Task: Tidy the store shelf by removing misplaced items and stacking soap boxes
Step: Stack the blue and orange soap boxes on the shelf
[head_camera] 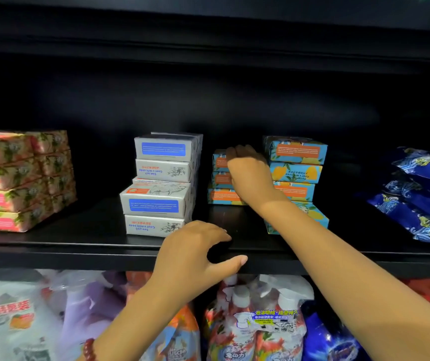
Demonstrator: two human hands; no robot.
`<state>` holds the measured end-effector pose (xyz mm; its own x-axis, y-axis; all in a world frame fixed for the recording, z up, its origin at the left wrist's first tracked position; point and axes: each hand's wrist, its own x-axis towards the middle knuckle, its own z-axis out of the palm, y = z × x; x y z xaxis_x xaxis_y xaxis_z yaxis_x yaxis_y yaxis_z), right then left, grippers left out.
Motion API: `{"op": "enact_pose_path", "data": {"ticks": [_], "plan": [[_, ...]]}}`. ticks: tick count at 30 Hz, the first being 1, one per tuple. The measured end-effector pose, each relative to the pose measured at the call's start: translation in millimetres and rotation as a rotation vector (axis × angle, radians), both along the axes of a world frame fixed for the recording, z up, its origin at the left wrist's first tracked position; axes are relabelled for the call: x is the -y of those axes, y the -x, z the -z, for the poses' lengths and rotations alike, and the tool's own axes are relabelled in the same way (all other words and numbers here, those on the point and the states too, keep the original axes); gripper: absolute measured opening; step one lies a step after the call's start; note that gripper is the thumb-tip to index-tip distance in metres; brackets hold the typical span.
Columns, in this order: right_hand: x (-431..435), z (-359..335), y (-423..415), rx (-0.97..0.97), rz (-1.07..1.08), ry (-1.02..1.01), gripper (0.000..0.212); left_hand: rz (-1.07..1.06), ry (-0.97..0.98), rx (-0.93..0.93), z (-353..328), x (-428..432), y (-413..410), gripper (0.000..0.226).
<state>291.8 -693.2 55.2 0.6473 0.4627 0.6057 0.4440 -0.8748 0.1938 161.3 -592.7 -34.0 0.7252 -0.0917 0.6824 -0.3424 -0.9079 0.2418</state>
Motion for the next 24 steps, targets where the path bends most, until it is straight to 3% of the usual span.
{"op": "enact_pose_path", "data": {"ticks": [11,15,19,22,24], "plan": [[3.6,-7.1,14.7,0.117,-0.074,0.046,0.042,0.012,0.002,-0.036,-2.1,2.1,3.0,0.046],[24.5,-11.2,40.2,0.022,-0.243,-0.158,0.04,-0.001,-0.004,-0.018,-2.9,3.2,3.0,0.046],[66.2,-3.3,62.4,0.078,-0.373,-0.33,0.041,0.01,-0.026,-0.059,-5.4,1.4,2.8,0.055],[107.1,9.4,72.8,0.133,-0.361,-0.328,0.04,0.031,-0.004,-0.126,-11.2,3.5,6.5,0.07],[131.1,20.4,76.9,0.168,-0.328,-0.264,0.038,0.041,0.037,-0.153,-20.7,9.4,6.3,0.067]]}}
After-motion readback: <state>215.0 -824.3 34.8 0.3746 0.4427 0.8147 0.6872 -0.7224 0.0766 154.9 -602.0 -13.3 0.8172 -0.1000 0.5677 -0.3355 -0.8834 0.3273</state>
